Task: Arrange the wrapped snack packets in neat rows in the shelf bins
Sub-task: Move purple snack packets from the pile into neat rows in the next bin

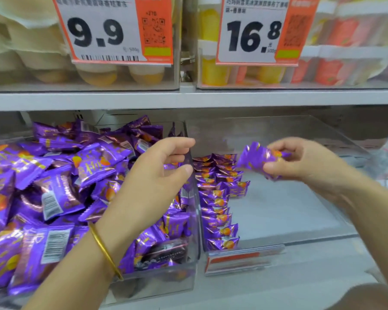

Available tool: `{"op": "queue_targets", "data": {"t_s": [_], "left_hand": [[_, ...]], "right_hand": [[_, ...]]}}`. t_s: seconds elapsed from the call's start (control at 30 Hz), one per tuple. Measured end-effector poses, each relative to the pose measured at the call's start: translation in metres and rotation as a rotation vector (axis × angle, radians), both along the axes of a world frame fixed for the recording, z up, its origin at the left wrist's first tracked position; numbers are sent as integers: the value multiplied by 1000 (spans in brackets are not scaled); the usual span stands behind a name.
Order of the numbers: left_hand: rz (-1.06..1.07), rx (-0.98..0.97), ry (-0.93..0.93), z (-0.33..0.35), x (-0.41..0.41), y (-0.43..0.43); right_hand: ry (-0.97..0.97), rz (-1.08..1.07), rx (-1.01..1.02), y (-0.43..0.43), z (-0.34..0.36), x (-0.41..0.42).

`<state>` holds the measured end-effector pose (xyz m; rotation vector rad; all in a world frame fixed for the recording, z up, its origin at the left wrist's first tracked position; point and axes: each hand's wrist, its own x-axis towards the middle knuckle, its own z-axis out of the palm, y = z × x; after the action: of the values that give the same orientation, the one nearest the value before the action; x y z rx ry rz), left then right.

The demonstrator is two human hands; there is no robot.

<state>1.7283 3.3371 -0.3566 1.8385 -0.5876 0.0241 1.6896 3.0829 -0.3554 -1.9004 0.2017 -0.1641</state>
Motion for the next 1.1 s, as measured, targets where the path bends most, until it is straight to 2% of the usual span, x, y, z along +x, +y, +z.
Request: {"op": "queue_targets", "data": {"t_s": [0.1,0.17,0.43,0.6,0.8,1.0,1.1], "left_hand": [[5,10,20,-2,1,-2],[10,5,29,-3,1,-3],[23,-60,39,-1,0,0],[28,-88,20,3,-4,0],[49,-85,25,5,-4,2],[54,-76,29,6,-6,4],[62,-84,26,7,-6,4]], "right_hand": [[207,41,-184,-17,-29,8],[284,112,-213,-15,-42,13],[194,190,-350,1,-69,27],[185,174,-752,-1,-80,29],[278,113,-908,9,-77,24],[217,201,-779,18,-83,28],[254,238,-685,16,-82,24]]}}
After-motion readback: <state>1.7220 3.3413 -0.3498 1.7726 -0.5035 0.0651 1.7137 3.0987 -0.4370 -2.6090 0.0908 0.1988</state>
